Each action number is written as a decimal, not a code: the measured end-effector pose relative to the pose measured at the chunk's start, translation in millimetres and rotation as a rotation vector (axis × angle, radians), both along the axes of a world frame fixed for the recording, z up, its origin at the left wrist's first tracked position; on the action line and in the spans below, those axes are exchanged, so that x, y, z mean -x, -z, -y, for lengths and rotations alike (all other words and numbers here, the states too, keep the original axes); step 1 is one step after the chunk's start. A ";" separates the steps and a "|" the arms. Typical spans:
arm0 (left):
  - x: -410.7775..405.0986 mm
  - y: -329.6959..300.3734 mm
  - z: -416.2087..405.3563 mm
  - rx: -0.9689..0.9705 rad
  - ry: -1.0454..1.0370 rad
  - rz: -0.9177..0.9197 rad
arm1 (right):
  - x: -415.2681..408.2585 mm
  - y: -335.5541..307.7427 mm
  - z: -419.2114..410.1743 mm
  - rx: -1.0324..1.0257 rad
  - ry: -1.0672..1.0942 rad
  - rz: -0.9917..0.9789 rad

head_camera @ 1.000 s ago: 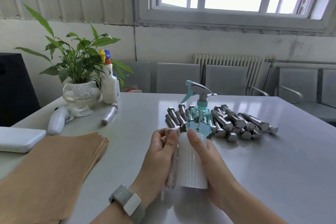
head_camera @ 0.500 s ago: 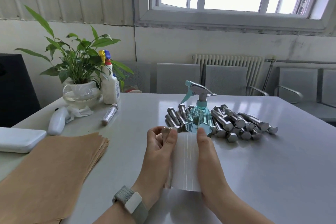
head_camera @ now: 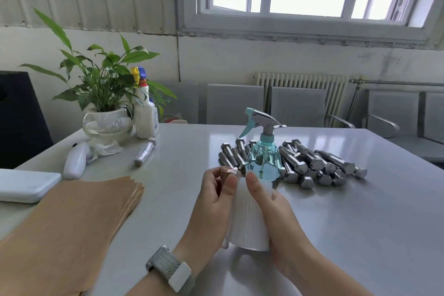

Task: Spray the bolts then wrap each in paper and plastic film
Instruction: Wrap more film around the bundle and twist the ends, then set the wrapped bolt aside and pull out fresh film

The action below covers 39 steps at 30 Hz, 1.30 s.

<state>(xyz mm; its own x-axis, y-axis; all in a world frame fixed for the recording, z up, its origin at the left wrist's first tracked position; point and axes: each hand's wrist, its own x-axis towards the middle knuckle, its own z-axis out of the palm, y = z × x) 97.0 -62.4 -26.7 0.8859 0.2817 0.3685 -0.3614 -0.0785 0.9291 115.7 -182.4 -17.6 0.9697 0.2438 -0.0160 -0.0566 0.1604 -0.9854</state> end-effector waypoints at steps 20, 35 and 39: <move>-9.2 -14.6 -43.0 0.885 -0.033 -0.211 | 38.1 2.4 -0.3 0.093 -0.058 1.056; -108.3 -47.3 -159.9 -0.921 -0.479 -0.593 | -6.8 14.7 -7.7 0.076 0.098 0.343; -137.9 -23.8 -185.2 -1.293 -0.580 -0.648 | -13.5 17.0 -7.9 0.089 0.060 0.342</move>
